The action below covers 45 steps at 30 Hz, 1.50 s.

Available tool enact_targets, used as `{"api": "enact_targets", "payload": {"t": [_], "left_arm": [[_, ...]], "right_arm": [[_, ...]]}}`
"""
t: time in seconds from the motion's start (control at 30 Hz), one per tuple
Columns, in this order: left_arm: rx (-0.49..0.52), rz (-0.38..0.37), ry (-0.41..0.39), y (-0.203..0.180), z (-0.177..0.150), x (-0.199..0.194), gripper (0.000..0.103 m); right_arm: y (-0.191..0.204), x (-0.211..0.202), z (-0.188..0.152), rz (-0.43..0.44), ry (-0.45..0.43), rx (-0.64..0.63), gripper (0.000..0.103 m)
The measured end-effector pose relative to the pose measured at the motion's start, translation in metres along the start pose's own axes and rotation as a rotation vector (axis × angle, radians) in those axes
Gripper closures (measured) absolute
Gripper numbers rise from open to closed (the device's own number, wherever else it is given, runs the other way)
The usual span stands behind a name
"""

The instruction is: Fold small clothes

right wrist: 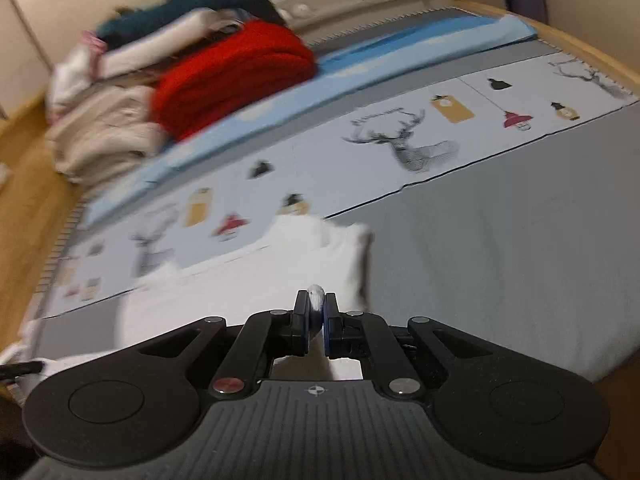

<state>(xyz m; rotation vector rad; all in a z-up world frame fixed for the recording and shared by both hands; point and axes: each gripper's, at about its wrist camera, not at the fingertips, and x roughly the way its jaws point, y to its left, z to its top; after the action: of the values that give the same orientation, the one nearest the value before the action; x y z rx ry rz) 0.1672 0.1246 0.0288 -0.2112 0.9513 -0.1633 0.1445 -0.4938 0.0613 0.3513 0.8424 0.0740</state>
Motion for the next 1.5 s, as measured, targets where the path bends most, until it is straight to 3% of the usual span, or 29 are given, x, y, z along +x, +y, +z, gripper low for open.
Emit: {"api": "enact_targets", "payload": {"t": [0.07,0.13,0.3,0.53,0.63,0.73,0.83,0.97,1.13,1.33,1.5], "left_arm": [[-0.036,0.019,-0.005,0.009,0.013,0.034,0.097],[-0.076,0.048,0.046,0.019,0.016,0.067,0.097],[-0.056,0.072,0.076,0.02,0.034,0.099,0.097],[-0.176,0.05,-0.059,0.047,0.06,0.106,0.093],[-0.215,0.03,-0.005,0.055,0.054,0.106,0.066],[-0.165,0.063,0.074,0.05,0.042,0.111,0.064],[-0.138,0.109,0.101,0.046,0.032,0.112,0.064],[-0.154,0.103,0.092,0.041,0.029,0.11,0.064],[-0.166,0.114,0.078,0.033,0.033,0.116,0.064],[-0.197,0.12,0.082,0.029,0.049,0.137,0.051],[-0.198,0.14,0.089,0.024,0.058,0.155,0.051]], "right_arm": [[-0.003,0.041,0.015,-0.031,0.019,-0.007,0.098],[-0.005,0.077,0.022,-0.063,0.033,0.007,0.098],[-0.011,0.136,0.021,-0.099,0.095,0.076,0.098],[-0.008,0.161,0.061,-0.078,-0.017,0.141,0.095],[0.0,0.162,0.068,-0.112,-0.061,0.083,0.094],[-0.002,0.166,0.063,-0.139,-0.013,0.073,0.083],[-0.003,0.168,0.047,-0.157,0.022,0.033,0.078],[-0.003,0.172,0.032,-0.169,0.101,0.014,0.078],[0.007,0.178,0.029,-0.176,0.112,-0.033,0.078],[0.006,0.2,0.038,-0.178,0.124,-0.004,0.078],[0.014,0.221,0.043,-0.186,0.141,-0.032,0.078]]}}
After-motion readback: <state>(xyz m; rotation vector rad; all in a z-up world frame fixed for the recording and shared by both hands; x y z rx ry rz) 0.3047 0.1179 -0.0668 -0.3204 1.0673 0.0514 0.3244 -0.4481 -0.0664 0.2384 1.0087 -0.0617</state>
